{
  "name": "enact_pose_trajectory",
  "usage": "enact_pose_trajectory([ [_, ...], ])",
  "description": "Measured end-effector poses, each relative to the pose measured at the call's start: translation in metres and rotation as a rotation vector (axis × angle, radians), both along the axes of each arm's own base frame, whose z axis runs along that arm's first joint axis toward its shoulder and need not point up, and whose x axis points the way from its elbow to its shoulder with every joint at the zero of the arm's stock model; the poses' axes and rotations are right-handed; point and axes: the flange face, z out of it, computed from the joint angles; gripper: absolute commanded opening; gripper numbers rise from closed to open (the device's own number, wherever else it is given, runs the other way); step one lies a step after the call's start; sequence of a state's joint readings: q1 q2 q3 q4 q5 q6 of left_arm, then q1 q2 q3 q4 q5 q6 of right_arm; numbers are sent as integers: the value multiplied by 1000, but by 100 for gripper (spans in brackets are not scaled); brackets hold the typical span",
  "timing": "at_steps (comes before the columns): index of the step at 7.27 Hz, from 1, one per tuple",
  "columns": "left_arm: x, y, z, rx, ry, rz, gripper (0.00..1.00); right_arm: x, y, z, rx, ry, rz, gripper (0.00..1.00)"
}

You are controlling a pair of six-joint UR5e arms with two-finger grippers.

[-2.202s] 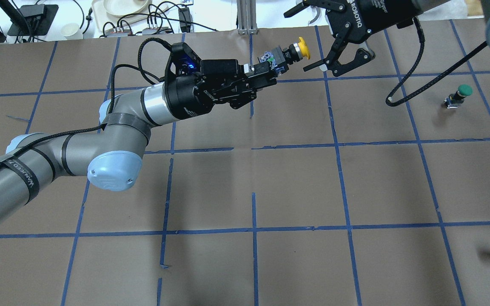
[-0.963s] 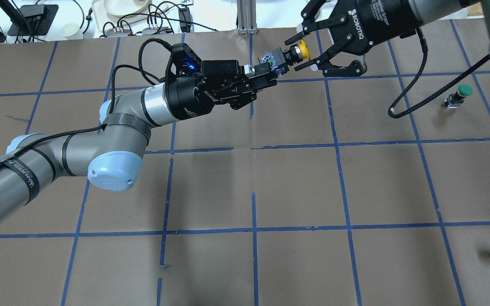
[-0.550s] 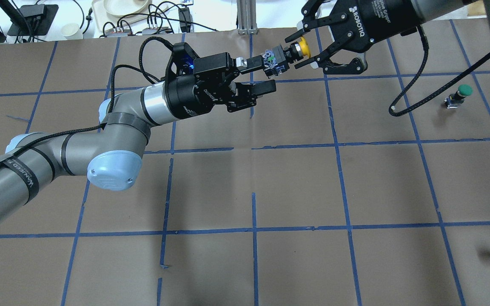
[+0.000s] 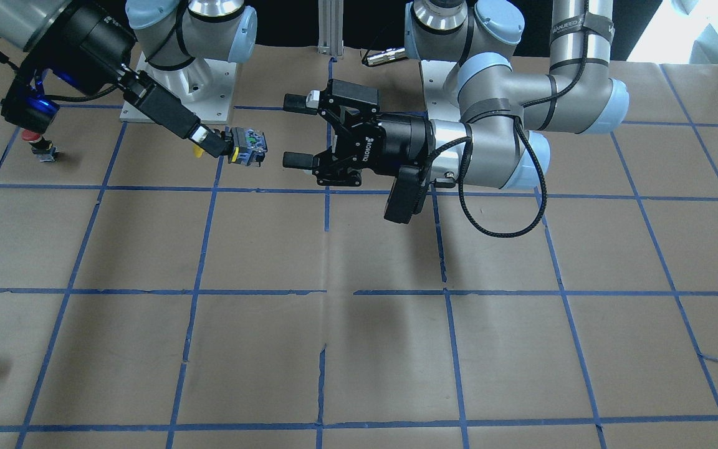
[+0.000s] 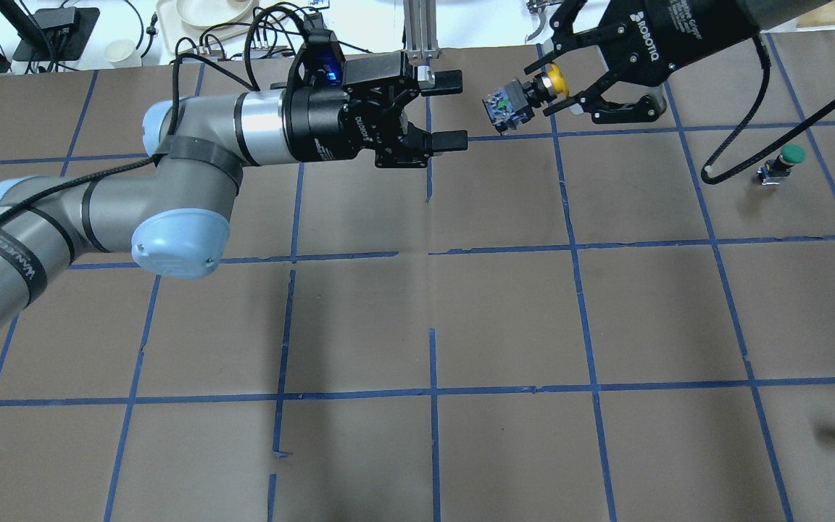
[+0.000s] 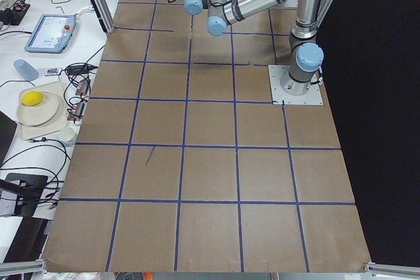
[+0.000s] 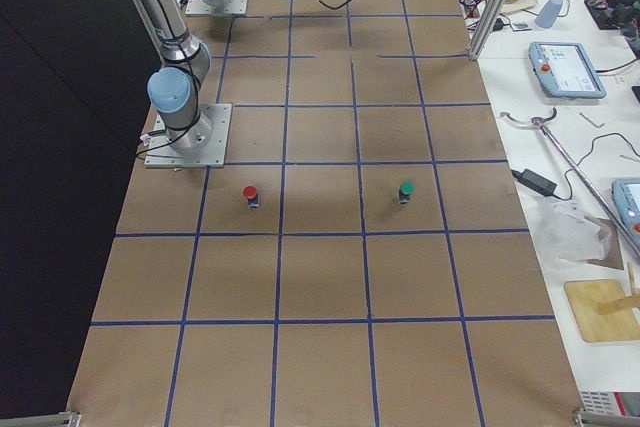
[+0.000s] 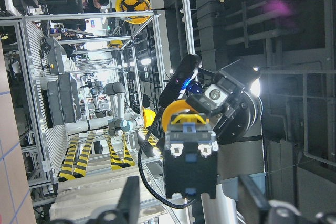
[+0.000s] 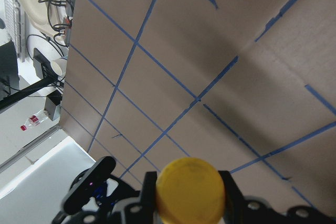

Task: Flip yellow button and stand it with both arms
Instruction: 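Open the left gripper and pull it back while the right gripper holds the button, then carry the yellow button with the right gripper and lower it upright onto the table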

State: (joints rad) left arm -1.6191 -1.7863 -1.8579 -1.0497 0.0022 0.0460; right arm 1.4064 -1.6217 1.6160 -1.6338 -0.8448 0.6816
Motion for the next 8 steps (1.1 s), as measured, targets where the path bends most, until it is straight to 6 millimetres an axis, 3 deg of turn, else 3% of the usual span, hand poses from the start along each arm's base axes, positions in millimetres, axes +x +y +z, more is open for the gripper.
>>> enact_pose_trajectory([
  [2,0,-19,41,-16,-311,45,100,-35,4,-21,-62,227,203,26],
  [4,10,-24,74,-18,-601,138,100,-65,11,-41,-104,439,472,22],
  [6,39,-20,87,3,-957,221,100,-117,15,-70,-137,582,685,22],
  [8,65,-15,86,35,-1252,207,100,-178,19,-106,-242,664,814,22],
])
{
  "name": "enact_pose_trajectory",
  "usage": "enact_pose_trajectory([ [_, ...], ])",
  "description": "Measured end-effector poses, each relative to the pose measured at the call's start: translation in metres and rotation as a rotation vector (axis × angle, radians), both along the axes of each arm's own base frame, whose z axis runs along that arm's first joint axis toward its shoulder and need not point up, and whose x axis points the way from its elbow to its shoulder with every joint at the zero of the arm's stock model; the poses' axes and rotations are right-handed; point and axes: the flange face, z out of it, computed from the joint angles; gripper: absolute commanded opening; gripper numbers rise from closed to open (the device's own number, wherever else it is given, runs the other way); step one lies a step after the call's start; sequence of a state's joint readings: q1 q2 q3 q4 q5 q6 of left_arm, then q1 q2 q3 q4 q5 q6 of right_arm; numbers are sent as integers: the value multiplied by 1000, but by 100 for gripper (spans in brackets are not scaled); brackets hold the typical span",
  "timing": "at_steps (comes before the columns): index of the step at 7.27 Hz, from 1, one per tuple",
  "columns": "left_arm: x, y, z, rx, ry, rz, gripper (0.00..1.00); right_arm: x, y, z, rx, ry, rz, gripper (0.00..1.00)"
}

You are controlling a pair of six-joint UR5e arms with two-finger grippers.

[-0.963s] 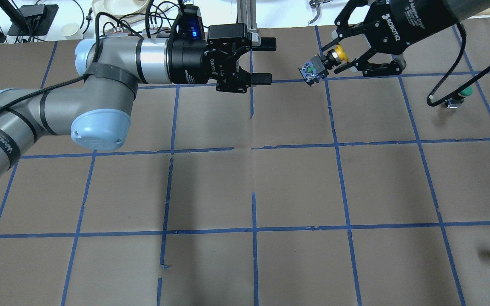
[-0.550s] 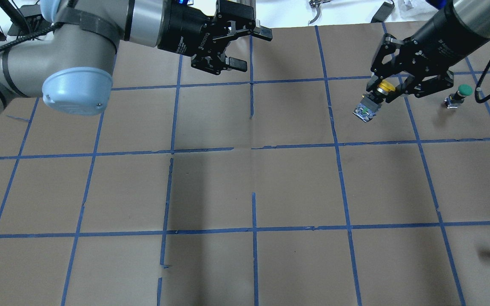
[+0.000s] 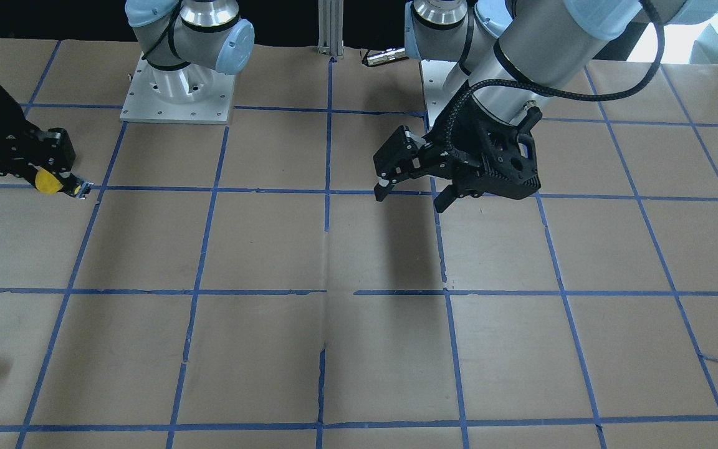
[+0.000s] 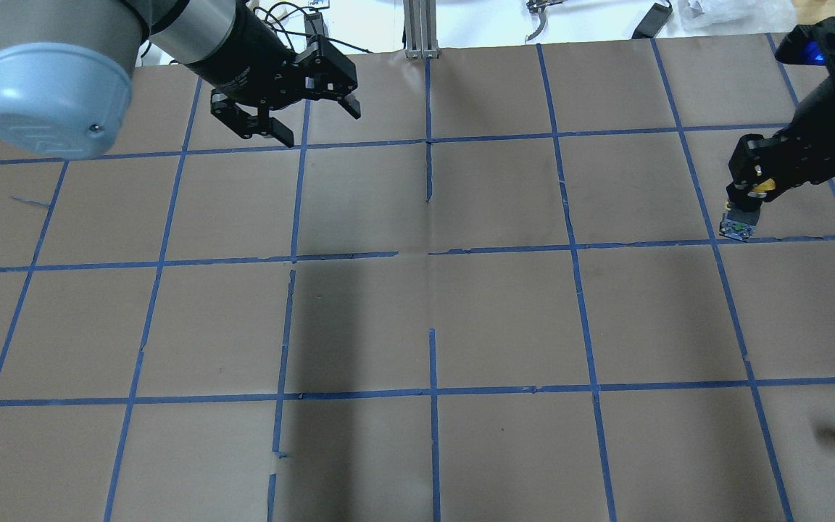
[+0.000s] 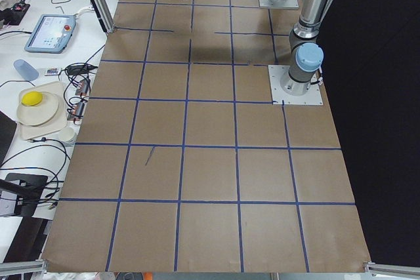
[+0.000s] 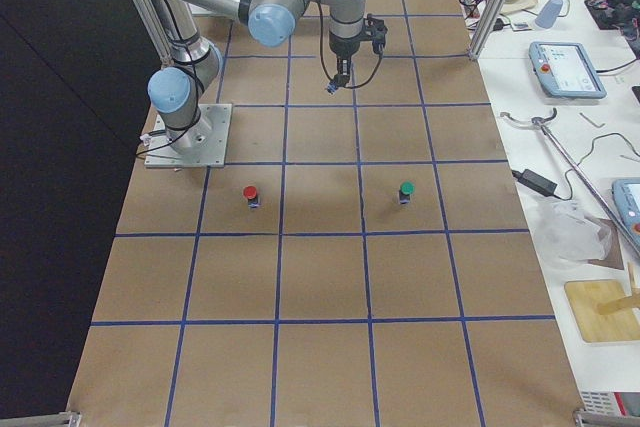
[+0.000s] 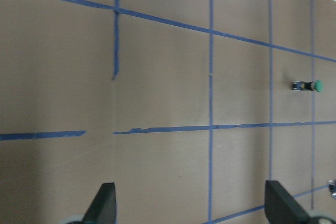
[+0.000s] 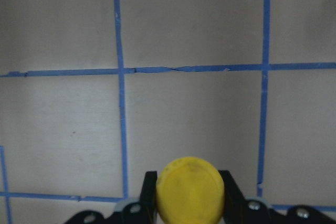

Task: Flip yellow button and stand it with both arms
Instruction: 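Carry the yellow button with the right gripper and lower it upright onto the table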

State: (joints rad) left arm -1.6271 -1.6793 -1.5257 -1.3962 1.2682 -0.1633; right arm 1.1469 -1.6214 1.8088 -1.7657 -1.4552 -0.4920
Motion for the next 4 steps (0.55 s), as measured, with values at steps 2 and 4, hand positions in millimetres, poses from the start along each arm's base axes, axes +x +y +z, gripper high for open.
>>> enact_pose_trajectory([
  [2,18,12,5,41,-145,-34,100,-72,22,-43,-74,26,148,23],
  [4,30,26,11,44,-214,-57,100,-132,55,-84,-165,11,265,23],
])
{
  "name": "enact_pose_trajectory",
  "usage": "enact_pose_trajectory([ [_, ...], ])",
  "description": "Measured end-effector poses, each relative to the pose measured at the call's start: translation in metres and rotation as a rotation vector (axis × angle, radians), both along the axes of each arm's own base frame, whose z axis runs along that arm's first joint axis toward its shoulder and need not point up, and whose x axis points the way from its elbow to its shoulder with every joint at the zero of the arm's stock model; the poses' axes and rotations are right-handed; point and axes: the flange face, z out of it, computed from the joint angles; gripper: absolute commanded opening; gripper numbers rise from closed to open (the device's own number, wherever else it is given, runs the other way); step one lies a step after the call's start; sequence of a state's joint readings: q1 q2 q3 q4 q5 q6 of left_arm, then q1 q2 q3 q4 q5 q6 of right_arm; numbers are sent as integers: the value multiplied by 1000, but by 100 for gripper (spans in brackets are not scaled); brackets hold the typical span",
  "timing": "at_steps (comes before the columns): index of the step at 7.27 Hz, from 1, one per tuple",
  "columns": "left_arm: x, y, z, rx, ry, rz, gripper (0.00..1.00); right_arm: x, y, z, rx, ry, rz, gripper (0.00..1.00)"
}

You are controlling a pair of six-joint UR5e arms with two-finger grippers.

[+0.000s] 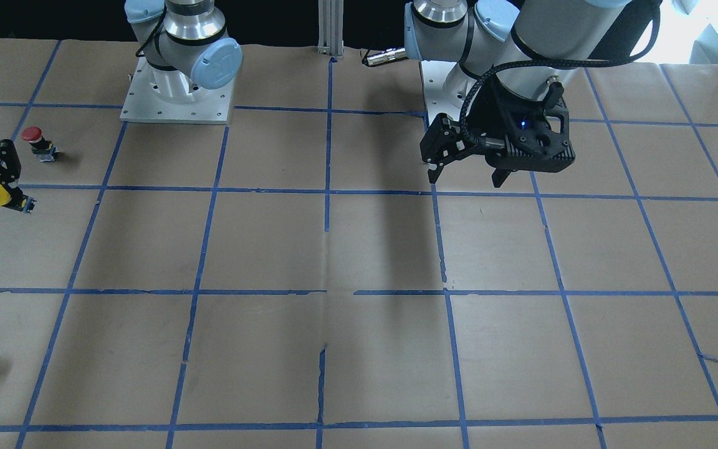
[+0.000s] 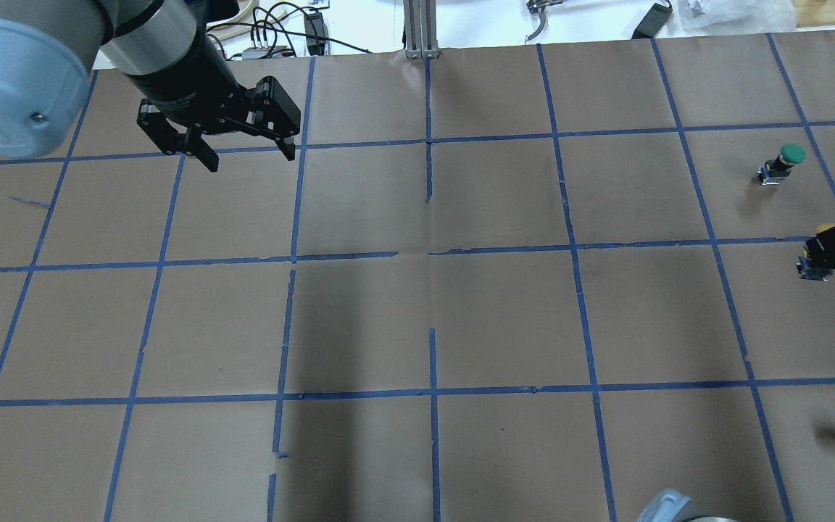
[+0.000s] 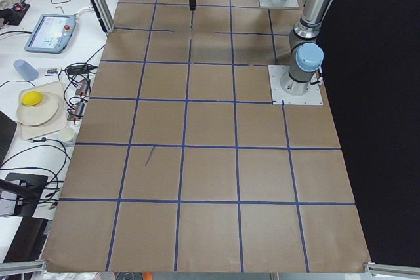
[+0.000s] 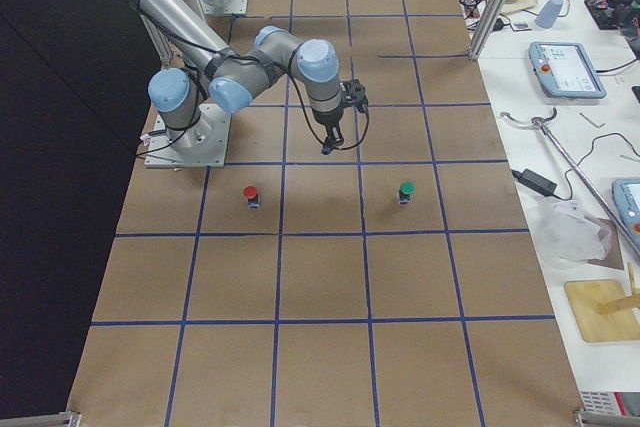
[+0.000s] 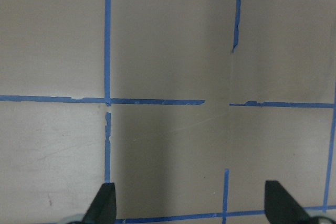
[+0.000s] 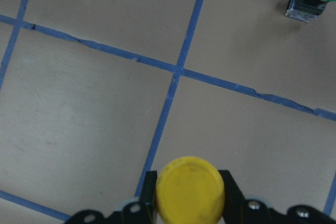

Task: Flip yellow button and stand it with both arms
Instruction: 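Carry the yellow button with the right gripper and lower it upright onto the table, then open the right gripper and lift it off the standing yellow button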

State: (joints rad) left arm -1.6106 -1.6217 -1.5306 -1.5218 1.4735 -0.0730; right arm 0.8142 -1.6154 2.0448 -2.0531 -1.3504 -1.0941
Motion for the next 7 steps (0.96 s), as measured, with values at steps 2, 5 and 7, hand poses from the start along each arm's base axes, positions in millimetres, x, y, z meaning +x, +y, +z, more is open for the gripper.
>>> enact_pose_trajectory([
  [2,7,4,2,-5,-27,3,100,-33,13,-31,-74,6,92,23],
  [5,18,2,5,-13,-27,16,100,-75,9,-83,-128,-5,122,23],
  [7,20,2,5,-16,-28,13,100,-85,8,-99,-150,-20,139,23],
])
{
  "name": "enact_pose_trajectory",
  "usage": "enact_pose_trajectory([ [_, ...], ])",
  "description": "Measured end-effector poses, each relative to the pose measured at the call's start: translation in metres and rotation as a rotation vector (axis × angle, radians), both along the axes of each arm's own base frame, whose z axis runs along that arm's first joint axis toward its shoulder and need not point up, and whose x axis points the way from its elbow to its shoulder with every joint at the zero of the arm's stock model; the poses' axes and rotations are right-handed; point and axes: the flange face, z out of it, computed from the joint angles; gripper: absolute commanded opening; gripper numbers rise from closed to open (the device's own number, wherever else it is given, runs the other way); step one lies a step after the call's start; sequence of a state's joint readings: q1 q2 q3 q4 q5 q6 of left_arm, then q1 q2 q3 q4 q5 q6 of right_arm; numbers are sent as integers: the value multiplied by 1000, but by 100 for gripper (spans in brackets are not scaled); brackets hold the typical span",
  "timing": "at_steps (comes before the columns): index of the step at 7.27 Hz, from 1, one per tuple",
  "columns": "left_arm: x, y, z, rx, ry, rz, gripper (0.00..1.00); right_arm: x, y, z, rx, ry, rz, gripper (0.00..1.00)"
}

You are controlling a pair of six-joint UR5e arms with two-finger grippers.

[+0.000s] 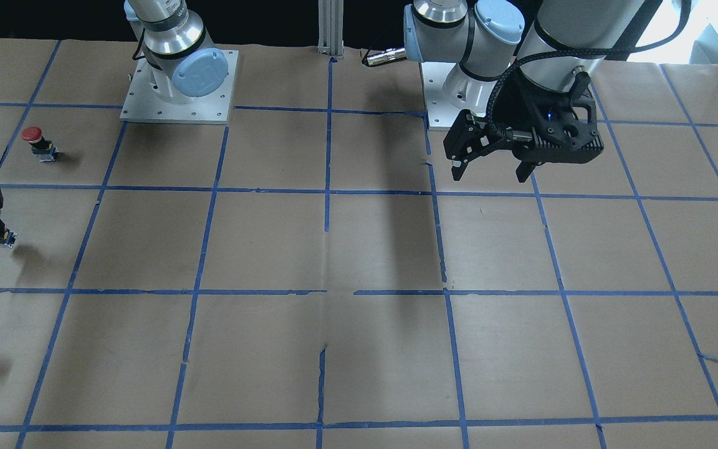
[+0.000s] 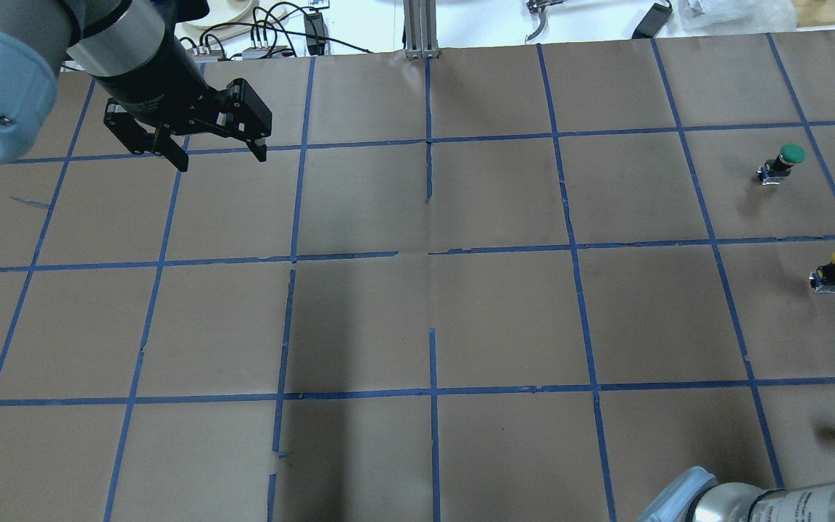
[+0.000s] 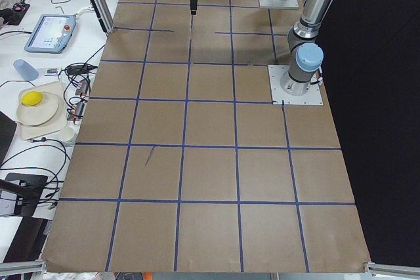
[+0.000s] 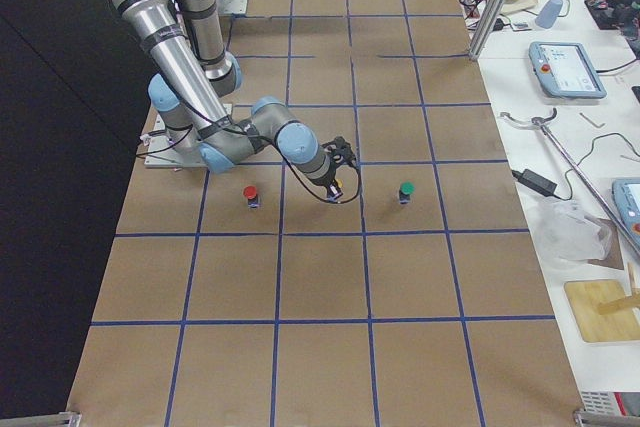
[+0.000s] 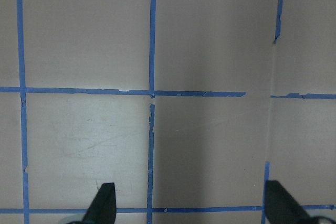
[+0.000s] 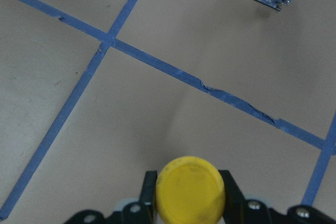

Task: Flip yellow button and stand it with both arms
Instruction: 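Open the right gripper and lift it off the standing yellow button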

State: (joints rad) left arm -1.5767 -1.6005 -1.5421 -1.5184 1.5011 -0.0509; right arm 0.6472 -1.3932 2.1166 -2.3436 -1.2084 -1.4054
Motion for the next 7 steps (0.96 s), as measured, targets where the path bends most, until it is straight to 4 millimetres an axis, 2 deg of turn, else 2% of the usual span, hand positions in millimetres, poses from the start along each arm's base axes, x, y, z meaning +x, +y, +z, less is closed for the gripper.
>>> enact_pose_trajectory([
  [3,1,0,0,-2,-3,1,100,5,2,-8,-6,-35,9,29],
  [4,1,0,0,-2,-5,0,100,7,3,-11,-4,-41,10,46],
  [6,1,0,0,-2,-5,1,100,7,4,-12,1,-39,11,91],
  [7,1,0,0,-2,-5,1,100,7,4,-13,3,-40,9,99],
])
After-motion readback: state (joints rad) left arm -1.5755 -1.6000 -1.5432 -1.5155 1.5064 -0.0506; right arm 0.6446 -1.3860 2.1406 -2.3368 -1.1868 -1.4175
